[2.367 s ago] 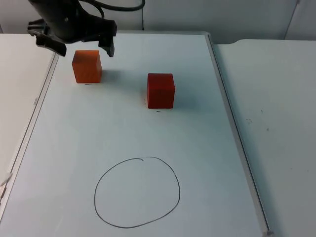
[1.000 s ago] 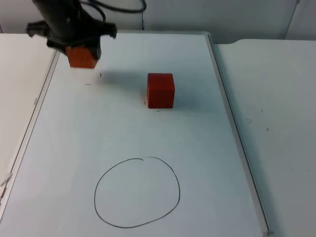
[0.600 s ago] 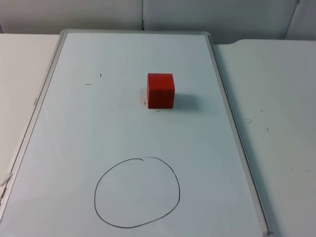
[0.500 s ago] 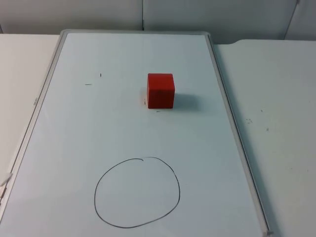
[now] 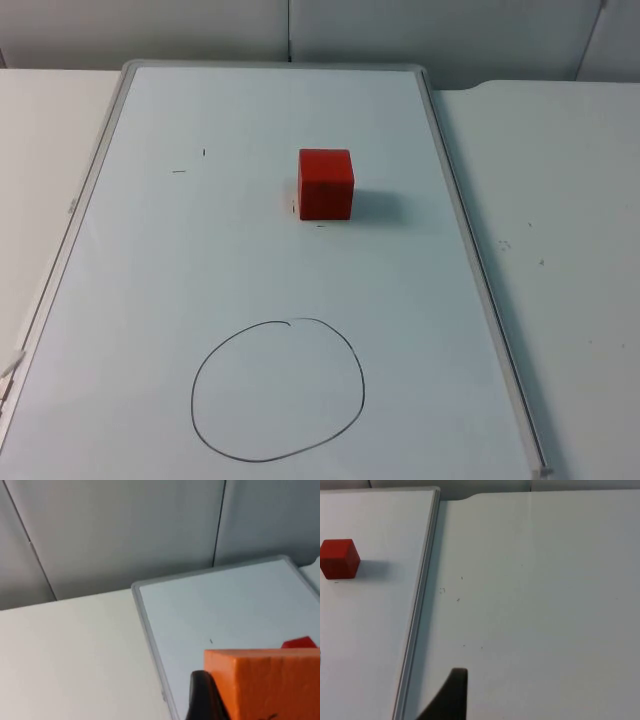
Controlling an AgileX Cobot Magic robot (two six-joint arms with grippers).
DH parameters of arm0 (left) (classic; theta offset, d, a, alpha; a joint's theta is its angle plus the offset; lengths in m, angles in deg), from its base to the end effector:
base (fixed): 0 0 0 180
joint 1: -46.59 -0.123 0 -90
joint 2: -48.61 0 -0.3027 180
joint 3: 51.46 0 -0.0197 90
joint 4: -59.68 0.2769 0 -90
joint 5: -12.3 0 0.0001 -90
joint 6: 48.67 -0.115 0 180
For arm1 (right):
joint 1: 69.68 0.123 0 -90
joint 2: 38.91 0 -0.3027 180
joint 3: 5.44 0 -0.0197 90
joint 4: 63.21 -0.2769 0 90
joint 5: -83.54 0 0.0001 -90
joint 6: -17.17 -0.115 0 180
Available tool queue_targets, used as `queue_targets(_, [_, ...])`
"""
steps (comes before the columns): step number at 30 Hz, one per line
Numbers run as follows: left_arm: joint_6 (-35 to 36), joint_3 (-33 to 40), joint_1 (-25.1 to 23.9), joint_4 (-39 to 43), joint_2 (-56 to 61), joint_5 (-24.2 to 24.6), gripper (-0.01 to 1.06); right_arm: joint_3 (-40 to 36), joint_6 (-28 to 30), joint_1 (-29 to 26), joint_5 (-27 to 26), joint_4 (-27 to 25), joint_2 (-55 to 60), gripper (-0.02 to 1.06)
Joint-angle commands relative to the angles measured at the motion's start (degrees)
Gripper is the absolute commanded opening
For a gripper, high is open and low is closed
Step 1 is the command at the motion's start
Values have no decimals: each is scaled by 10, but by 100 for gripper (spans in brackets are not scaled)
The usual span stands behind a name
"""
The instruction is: Pick up one cube with the left hand and another cube with the right hand. First place the cube in the right hand at the target position, then stack the cube in the left hand on top.
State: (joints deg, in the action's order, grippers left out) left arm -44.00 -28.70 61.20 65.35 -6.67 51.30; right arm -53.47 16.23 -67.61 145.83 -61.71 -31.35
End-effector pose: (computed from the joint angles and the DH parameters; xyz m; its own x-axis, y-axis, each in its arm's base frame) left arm 0.1922 -0.0427 0.3964 -0.4387 0.1097 -0.8919 0.1961 0.9803 0.0241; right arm 0.0189 -0.0020 0.2817 -0.4673 -0.0127 -0.8840 -0.0137 0.9999 -0.0071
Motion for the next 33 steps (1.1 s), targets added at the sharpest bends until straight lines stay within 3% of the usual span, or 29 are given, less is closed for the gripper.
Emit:
queue_targets(1, [0,88,5,12,89,-27,22,-5,0,-3,-5,1,-2,105])
queue_targets(2, [0,88,5,12,89,-27,22,-5,0,-3,-5,1,-2,105])
queue_targets(6, [0,202,5,12,235,-5,22,-5,0,-3,-5,1,-2,105])
queue_targets(9, [0,223,5,7,278,9,22,-5,0,-3,-5,1,-2,105])
queue_targets(18, [0,230,5,7,329,23,22,0,-1,-3,-9,-6,-2,105])
queue_targets(23, [0,230,5,7,329,23,22,44,0,-3,-15,-23,45,101])
queue_targets(26, [0,230,5,7,329,23,22,98,59,-3,-51,-90,149,100])
queue_targets(27, [0,230,5,7,329,23,22,98,59,-3,-51,-90,149,100])
queue_targets(31, [0,230,5,7,329,23,22,191,182,-3,-94,-253,319,100])
queue_targets(32, [0,230,5,7,329,23,22,191,182,-3,-94,-253,319,100])
queue_targets(33, [0,230,5,7,329,23,22,213,210,-3,-94,-289,364,100])
